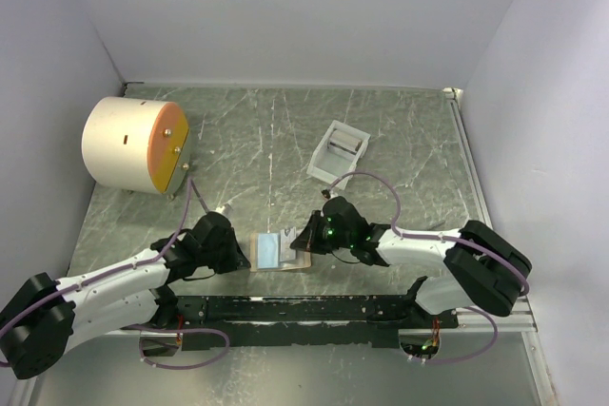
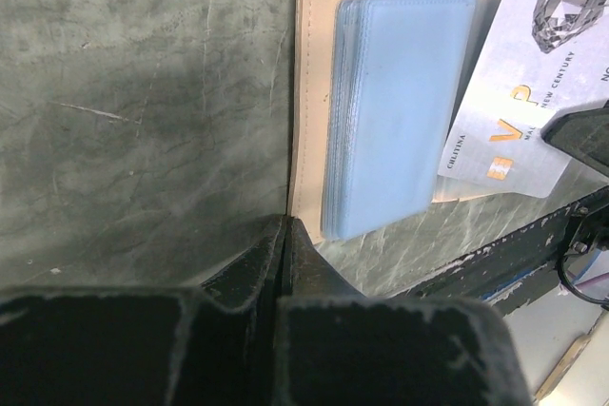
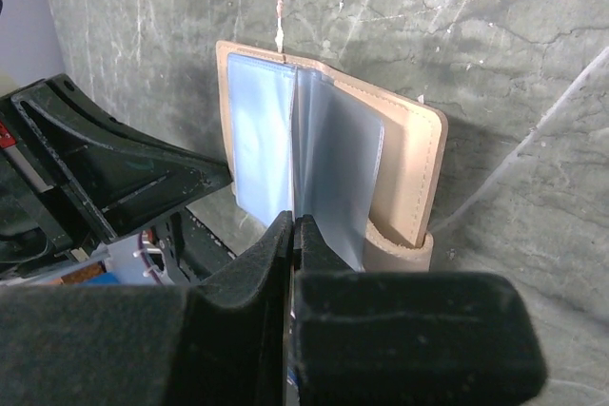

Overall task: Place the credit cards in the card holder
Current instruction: Insert the credit card into the card holder.

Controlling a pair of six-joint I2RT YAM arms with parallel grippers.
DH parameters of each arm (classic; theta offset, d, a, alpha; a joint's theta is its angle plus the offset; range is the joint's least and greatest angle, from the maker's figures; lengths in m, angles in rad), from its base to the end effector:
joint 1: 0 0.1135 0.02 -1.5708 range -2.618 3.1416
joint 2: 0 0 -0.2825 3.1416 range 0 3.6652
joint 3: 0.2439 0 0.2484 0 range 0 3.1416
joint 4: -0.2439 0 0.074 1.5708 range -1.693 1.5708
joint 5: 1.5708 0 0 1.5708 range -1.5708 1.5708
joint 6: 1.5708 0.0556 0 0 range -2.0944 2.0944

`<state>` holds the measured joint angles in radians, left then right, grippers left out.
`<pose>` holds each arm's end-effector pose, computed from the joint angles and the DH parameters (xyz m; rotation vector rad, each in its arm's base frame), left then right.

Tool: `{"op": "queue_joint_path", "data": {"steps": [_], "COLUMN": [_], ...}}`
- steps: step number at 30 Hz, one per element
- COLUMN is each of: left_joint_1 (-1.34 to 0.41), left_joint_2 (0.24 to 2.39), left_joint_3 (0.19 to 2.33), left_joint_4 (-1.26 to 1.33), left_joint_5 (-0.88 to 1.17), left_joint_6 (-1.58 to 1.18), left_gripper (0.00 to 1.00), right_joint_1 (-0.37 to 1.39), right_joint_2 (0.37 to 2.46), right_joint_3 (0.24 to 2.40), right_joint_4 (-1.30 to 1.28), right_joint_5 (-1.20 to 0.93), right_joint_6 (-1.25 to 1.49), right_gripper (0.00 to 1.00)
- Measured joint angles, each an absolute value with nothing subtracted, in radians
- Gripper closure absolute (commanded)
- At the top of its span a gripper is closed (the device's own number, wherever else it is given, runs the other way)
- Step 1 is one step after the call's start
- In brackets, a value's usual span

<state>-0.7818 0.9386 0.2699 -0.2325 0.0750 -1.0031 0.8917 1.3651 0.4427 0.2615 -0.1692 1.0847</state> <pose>0.1104 -0.1155 0.1375 -0.2601 2.6568 -0.7859 0.1544 0.2061 0.1551 0.1395 2.5310 1.1527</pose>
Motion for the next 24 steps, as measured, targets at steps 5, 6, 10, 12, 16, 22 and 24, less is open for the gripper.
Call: {"op": "queue_joint_path", "data": {"steps": [5,6,10,12,16,22,24], "left_joint_1": [-0.782,-0.782,-0.782,-0.782,-0.782,-0.782,-0.782], "left_joint_2": [0.939,0.939,0.939,0.938,0.935,0.935,0.936], "left_joint_3": [0.268,0.268,0.267,0.266,0.264,0.264,0.264], "left_joint_4": [-0.229,-0.228,-0.227,-0.224,-0.222,-0.220,-0.217], "left_joint_5": [0.076,0.076,0.076,0.077,0.080,0.083,0.084], "left_joint_6": [-1.003,-1.003,-1.003,-1.003,-1.003,-1.003,-1.003], "left_gripper": [0.93,0.92,0.92,0.92,0.92,0.92,0.92], "right_joint_1": [0.892,0.892,0.892,0.892,0.892,0.892,0.892], "right_joint_2": [1.359,1.356,1.350,1.350,1.351,1.369,1.381], "right_joint_3": [0.442,0.442,0.442,0.442,0.441,0.418,0.409], "right_joint_4": [0.262,0.262,0.264,0.265,0.272,0.319,0.334], "right_joint_5": [-0.164,-0.162,-0.157,-0.157,-0.157,-0.162,-0.168], "right_joint_6": [1.085,1.085,1.089,1.092,1.093,1.099,1.102], "right_gripper": [1.00,1.00,1.00,1.00,1.00,1.00,1.00]}}
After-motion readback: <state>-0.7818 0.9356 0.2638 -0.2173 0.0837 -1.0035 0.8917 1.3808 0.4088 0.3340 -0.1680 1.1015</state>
